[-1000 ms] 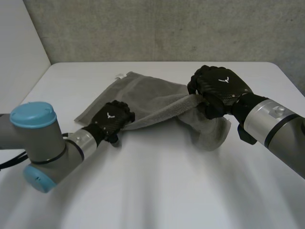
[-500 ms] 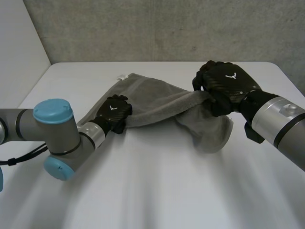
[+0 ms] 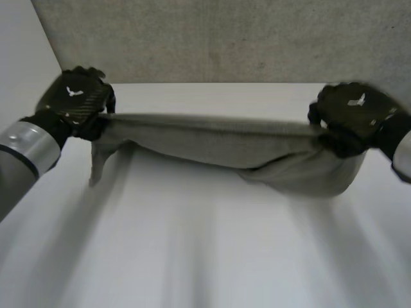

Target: Fold the towel.

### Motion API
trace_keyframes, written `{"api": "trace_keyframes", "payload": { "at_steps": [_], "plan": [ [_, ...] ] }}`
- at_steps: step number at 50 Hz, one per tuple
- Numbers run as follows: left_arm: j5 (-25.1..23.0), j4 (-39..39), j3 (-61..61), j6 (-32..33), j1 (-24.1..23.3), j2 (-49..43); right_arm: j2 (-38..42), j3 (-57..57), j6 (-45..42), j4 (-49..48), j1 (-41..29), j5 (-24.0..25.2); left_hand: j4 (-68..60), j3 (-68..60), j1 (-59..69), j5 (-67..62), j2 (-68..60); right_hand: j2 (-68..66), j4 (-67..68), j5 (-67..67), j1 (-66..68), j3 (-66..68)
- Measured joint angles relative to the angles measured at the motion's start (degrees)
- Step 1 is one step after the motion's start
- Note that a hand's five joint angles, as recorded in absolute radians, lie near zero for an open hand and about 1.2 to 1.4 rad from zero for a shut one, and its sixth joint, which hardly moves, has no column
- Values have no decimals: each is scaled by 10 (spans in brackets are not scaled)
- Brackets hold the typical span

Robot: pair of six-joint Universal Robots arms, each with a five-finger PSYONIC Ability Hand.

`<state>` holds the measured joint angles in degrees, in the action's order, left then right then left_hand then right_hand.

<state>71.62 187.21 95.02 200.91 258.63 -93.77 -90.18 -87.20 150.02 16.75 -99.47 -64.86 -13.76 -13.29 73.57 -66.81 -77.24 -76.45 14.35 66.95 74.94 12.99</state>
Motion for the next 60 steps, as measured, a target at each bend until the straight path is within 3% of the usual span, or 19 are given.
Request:
{"api": "trace_keyframes", "payload": {
  "at_steps": [4,10,15,24,33,39,43,49,60],
  "plan": [
    [0,-6,2,0,6,46,-56,19,35,-23,-2,4,0,0,2,-2,-1,0,0,1,0,0],
    [-1,-4,0,1,22,73,-73,35,50,-35,-2,7,0,0,2,-3,-2,0,0,1,0,0],
    [-1,-2,1,2,45,59,-30,32,31,-29,0,10,0,0,2,-3,-2,0,0,1,0,0],
    [-1,1,-36,43,53,-101,105,50,-79,-30,-6,1,0,0,2,-3,-2,0,0,1,0,0],
    [10,11,-231,88,16,-235,227,234,-116,-123,-42,-49,0,0,2,-9,-2,0,0,1,0,0],
    [39,26,-422,21,-10,-232,249,416,-94,-221,-65,-112,0,0,2,-11,-2,0,0,2,0,0],
    [44,30,-483,-44,-11,-217,248,458,-62,-238,-70,-124,0,0,5,-14,-2,0,0,6,0,0],
    [11,32,-436,-94,1,-211,238,371,-25,-219,-68,-109,0,0,5,-14,-3,0,0,9,0,0],
    [-40,105,-186,-55,41,-207,219,130,-20,-211,-48,-69,0,0,5,-14,-3,0,0,9,0,0]
  ]
}}
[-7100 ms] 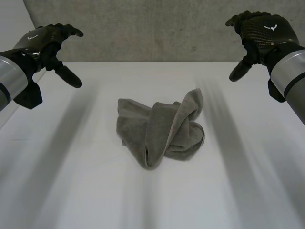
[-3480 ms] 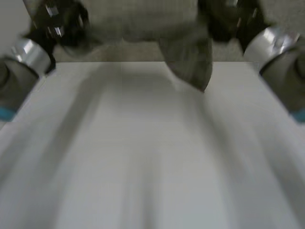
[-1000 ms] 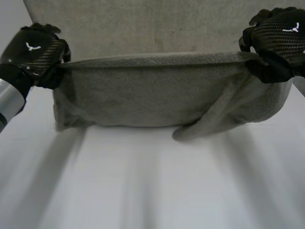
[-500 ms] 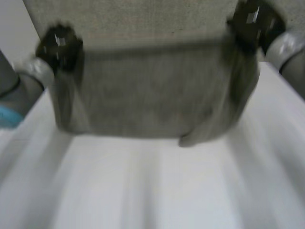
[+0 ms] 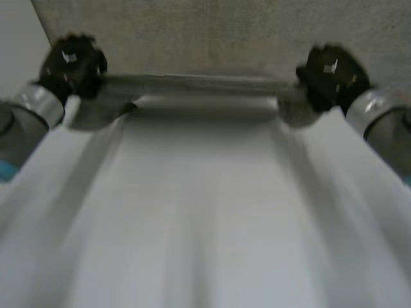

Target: Fold the towel.

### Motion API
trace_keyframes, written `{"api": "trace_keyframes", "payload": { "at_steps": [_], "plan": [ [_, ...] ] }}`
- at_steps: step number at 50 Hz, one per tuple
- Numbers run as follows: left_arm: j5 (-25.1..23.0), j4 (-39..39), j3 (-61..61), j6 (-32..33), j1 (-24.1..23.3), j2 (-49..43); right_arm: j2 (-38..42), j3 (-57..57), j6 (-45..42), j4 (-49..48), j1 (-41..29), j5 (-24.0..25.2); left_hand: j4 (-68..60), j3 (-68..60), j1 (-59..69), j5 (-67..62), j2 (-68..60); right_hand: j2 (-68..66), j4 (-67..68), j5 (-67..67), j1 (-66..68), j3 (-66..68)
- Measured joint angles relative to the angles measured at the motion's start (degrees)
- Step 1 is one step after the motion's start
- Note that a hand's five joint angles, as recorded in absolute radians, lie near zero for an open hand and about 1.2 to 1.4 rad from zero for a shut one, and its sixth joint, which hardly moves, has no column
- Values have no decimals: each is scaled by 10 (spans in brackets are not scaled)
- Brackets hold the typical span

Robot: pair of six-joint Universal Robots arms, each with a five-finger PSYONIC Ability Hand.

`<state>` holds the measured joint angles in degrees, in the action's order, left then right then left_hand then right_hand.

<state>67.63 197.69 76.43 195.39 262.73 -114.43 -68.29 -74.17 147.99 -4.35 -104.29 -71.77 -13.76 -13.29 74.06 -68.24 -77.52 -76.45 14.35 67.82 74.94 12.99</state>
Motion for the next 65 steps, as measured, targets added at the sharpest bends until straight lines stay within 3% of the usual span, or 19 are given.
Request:
{"api": "trace_keyframes", "payload": {
  "at_steps": [9,15,20,26,30,34,42,52,65],
  "plan": [
    [-20,35,171,76,9,52,-25,-170,-6,-17,28,38,0,0,0,0,0,0,0,0,0,0],
    [-42,20,256,88,33,161,-120,-248,-6,-10,55,68,0,0,0,0,0,0,0,0,0,0],
    [-69,-1,316,87,75,281,-247,-283,-1,25,113,109,0,0,0,0,0,0,0,0,0,0],
    [-96,-22,329,84,111,340,-305,-271,0,70,173,176,0,0,0,0,0,0,0,0,0,0],
    [-104,-32,313,85,119,305,-266,-249,-3,87,189,210,0,0,0,0,0,0,0,0,0,0],
    [-103,-36,290,86,106,237,-202,-225,-9,90,179,211,0,0,0,0,0,0,0,0,0,0],
    [-97,-39,237,105,63,99,-69,-144,-51,89,125,153,0,0,0,-2,-2,0,0,1,0,0],
    [-95,-36,196,174,60,27,25,-57,-70,89,100,114,0,0,0,-2,-2,0,0,1,0,0],
    [-52,-35,77,178,36,-81,137,34,-67,75,59,68,0,0,0,-2,-2,0,0,1,0,0]
  ]
}}
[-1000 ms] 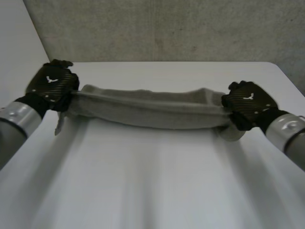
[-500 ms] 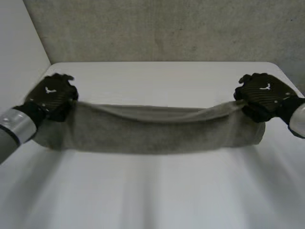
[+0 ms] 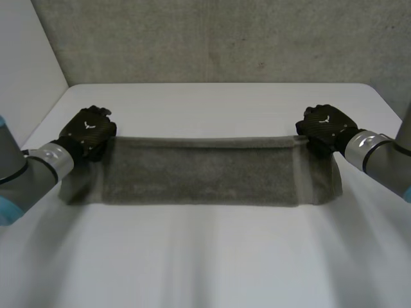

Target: Fold the towel.

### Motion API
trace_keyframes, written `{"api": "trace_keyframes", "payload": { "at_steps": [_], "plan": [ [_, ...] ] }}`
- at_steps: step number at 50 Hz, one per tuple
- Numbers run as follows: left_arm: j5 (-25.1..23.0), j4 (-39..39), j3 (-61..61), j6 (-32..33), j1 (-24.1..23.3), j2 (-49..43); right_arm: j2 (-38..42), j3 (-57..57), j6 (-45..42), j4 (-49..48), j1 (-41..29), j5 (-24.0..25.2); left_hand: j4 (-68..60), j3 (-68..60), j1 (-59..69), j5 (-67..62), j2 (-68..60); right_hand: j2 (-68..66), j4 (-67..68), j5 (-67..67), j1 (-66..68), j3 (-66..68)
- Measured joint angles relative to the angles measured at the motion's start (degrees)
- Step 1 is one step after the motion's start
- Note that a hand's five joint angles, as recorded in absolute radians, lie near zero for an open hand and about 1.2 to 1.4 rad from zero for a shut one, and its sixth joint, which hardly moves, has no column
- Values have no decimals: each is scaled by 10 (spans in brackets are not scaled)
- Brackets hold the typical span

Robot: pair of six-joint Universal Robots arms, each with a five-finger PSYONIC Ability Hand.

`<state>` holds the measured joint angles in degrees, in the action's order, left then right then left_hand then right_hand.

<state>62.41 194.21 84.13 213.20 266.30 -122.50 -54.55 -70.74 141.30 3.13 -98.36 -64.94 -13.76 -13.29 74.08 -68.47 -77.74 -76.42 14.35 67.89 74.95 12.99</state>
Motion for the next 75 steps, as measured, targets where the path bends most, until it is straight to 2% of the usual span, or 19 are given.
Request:
{"api": "trace_keyframes", "payload": {
  "at_steps": [17,19,20,21,23,29,30,32,33,36,43,48,56,63,70,75],
  "plan": [
    [29,0,-112,2,-28,-108,103,83,-3,-47,-15,-29,0,0,-1,2,1,0,0,0,0,0],
    [34,0,-119,2,-28,-116,111,90,-3,-47,-15,-29,0,0,-17,50,46,0,0,0,0,0],
    [38,0,-125,3,-28,-122,116,95,-4,-48,-15,-29,0,0,-67,107,108,1,0,-4,0,0],
    [40,0,-126,3,-28,-125,120,97,-4,-48,-15,-29,0,0,-84,130,126,23,0,-29,-20,0],
    [47,0,-133,3,-28,-132,129,106,-4,-49,-15,-29,0,0,-152,195,190,155,0,-155,-149,0],
    [59,1,-138,3,-27,-138,144,122,-4,-58,-15,-34,0,0,-232,276,264,458,0,-496,-456,0],
    [60,1,-138,3,-27,-137,145,123,-4,-59,-15,-35,0,0,-242,287,274,485,0,-522,-477,0],
    [64,1,-137,3,-27,-134,145,126,-3,-64,-15,-40,0,0,-346,394,379,587,0,-632,-569,0],
    [65,1,-137,3,-27,-133,145,127,-3,-66,-15,-41,0,0,-380,425,415,604,0,-642,-581,0],
    [68,1,-134,3,-28,-125,138,126,-2,-74,-16,-50,0,0,-427,484,463,627,0,-644,-611,0],
    [70,1,-129,1,-29,-106,116,120,2,-91,-20,-69,0,0,-444,508,482,628,0,-644,-613,0],
    [72,5,-129,1,-29,-99,110,115,2,-99,-20,-85,0,0,-551,628,605,628,0,-644,-613,0],
    [82,11,-125,-1,-29,-86,92,89,5,-99,-19,-99,0,0,-566,646,623,628,0,-644,-613,0],
    [84,7,-87,-13,-29,-24,8,10,23,-96,-13,-104,0,0,-566,646,623,628,0,-644,-613,0],
    [78,6,6,-82,-22,86,-106,-109,66,-60,4,-90,0,0,-566,646,623,628,0,-644,-614,0],
    [73,5,70,-146,-17,135,-134,-168,71,-20,18,-77,0,0,-566,646,623,626,0,-642,-609,0]
  ]
}}
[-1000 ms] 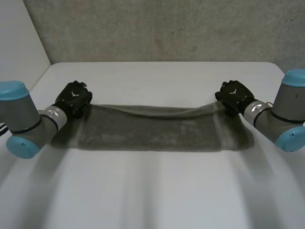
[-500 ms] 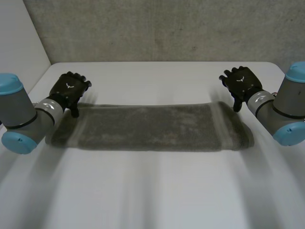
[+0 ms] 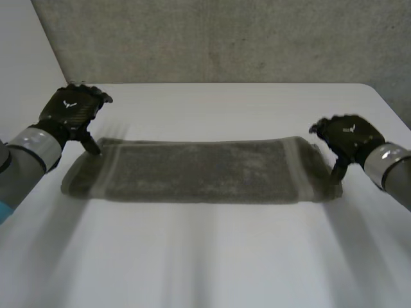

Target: Fold the towel.

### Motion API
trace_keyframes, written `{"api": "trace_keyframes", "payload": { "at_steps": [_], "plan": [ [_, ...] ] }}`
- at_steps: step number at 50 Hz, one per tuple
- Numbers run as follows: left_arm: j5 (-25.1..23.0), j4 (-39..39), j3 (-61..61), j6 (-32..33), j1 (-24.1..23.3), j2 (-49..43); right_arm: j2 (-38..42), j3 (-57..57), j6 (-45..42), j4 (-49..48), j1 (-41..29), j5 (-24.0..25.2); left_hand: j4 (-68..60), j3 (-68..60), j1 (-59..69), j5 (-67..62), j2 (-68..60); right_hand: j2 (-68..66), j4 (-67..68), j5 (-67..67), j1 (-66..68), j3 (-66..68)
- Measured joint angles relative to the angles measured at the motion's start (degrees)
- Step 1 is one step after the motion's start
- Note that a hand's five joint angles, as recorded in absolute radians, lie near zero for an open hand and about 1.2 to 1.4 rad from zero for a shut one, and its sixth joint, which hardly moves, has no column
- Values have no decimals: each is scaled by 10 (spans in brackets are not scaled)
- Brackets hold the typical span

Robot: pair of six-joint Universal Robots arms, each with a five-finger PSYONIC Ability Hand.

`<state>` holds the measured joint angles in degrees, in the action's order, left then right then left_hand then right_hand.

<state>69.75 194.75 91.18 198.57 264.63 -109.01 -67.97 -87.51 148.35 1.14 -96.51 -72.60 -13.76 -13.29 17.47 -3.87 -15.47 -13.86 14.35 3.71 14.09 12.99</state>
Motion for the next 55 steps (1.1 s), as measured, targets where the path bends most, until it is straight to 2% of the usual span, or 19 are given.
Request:
{"api": "trace_keyframes", "payload": {
  "at_steps": [9,14,20,30,38,41,48,51,55],
  "plan": [
    [-29,5,76,-42,3,17,25,-59,-47,-3,25,27,0,0,0,0,0,-20,0,38,28,0],
    [-40,7,86,-41,2,14,56,-68,-75,-38,36,51,0,0,0,0,0,-140,0,143,126,0],
    [-43,8,86,-38,1,12,87,-65,-86,-78,42,65,0,0,0,0,0,-196,0,202,195,0],
    [-42,10,84,-38,-2,12,119,-50,-80,-126,43,66,0,0,0,0,0,-594,0,613,596,0],
    [-41,10,87,-38,-1,15,105,-51,-76,-125,62,65,0,0,0,0,0,-595,0,623,600,0],
    [-41,10,88,-38,1,17,83,-57,-75,-123,89,68,0,0,0,0,0,-595,0,623,600,0],
    [-41,10,90,-38,7,20,40,-32,-80,-100,209,103,0,0,0,0,0,-595,0,623,601,0],
    [-41,10,90,-38,10,20,32,-1,-79,-73,237,117,0,0,0,0,0,-595,0,623,602,0],
    [-42,10,90,-38,11,20,19,39,-75,-36,236,126,0,0,0,0,0,-595,0,624,603,0]
  ]
}}
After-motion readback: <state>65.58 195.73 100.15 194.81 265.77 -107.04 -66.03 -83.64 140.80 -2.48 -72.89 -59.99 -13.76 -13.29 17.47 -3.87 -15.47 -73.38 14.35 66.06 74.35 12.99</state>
